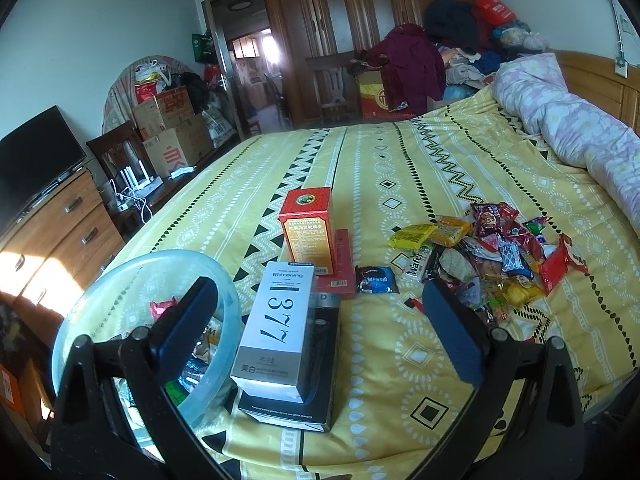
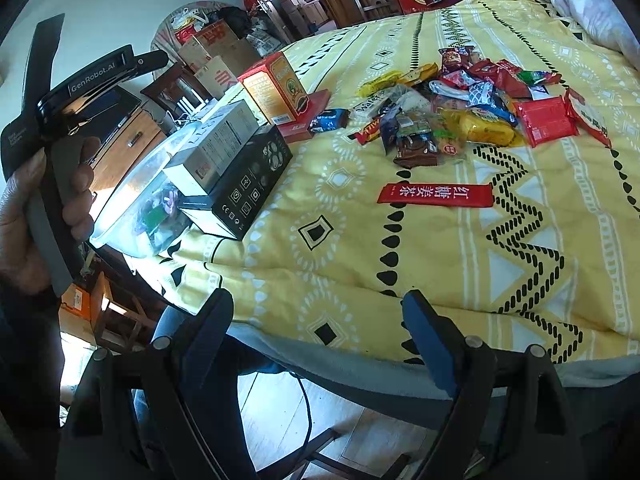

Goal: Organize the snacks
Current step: 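Move both open tools back over the snack pile on the bed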

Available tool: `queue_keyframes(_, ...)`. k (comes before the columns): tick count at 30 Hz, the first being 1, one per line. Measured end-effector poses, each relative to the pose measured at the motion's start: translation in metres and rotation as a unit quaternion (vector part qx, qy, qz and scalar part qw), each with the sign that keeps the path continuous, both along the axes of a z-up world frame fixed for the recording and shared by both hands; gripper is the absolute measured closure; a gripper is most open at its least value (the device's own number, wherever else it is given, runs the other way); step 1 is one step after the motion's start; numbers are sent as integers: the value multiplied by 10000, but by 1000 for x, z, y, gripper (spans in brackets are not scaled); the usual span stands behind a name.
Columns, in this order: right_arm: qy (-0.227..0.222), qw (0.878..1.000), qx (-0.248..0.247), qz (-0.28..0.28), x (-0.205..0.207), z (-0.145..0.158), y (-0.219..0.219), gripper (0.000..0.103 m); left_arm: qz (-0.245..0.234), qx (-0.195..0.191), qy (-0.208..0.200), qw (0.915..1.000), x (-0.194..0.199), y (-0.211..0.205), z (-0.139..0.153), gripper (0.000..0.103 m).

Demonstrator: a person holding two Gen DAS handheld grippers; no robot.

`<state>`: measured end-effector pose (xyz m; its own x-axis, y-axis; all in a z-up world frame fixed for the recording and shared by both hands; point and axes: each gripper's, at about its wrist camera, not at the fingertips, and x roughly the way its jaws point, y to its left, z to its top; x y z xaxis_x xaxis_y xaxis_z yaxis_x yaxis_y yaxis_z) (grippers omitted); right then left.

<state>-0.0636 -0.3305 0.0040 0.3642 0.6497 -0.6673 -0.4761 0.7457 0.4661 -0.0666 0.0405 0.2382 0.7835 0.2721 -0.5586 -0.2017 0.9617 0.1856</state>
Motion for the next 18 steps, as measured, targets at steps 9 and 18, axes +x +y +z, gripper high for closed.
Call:
queue_keyframes(9, 89, 10000, -23, 33, 2, -10, 2, 14, -17, -68, 185, 9998, 4, -1, -11, 0)
queue_keyframes(18, 144, 9999, -33, 68, 3, -17, 3, 15, -107, -86, 251, 9996, 7, -6, -17, 0)
